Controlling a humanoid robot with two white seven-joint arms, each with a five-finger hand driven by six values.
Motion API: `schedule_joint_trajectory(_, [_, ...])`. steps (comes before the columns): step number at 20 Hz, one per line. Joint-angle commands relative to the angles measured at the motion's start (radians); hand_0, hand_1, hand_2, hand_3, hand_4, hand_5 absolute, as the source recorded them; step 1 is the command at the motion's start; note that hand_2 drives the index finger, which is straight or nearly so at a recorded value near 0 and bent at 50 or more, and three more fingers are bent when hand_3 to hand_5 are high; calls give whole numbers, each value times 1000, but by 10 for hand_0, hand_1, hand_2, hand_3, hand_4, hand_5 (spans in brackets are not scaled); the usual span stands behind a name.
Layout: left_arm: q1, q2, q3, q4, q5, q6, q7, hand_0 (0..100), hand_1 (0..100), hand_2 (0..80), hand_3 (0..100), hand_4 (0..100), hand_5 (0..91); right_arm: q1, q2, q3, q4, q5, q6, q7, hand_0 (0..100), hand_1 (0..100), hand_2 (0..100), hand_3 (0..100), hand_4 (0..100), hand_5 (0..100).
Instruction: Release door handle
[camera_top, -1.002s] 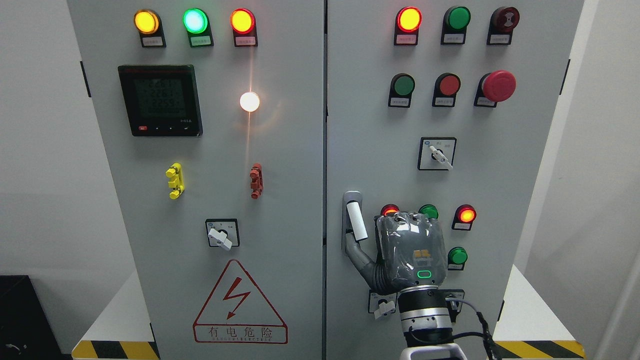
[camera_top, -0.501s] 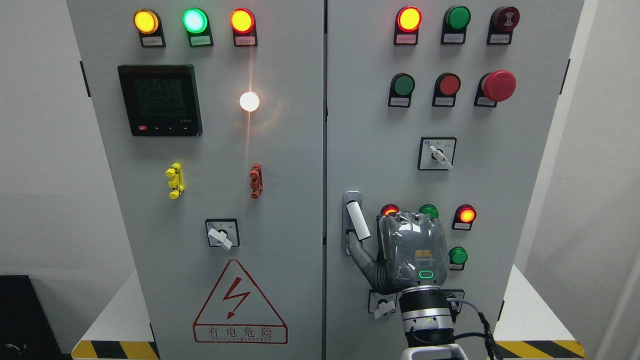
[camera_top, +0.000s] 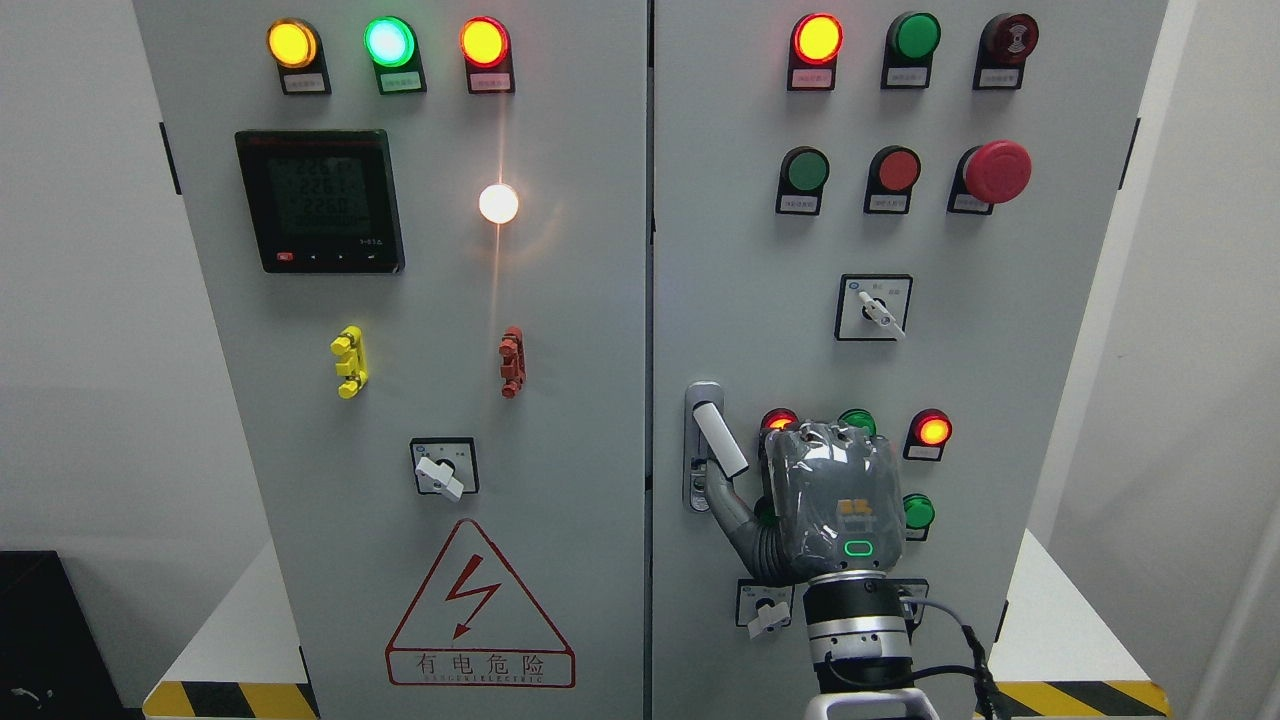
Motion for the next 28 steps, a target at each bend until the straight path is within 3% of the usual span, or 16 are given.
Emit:
schedule_joint_trajectory(1, [17, 0, 0, 0, -1, 0, 0, 120, 556, 0, 0, 0, 0, 0, 0, -4, -4, 0, 1, 5, 500, 356, 951, 1000, 1000, 1000])
schedule_joint_trajectory(28, [17, 0, 0, 0, 1, 0, 0, 120, 556, 0, 0, 0, 0, -2, 0, -23, -14, -2, -1, 4, 494, 355, 960, 1000, 1000, 1000])
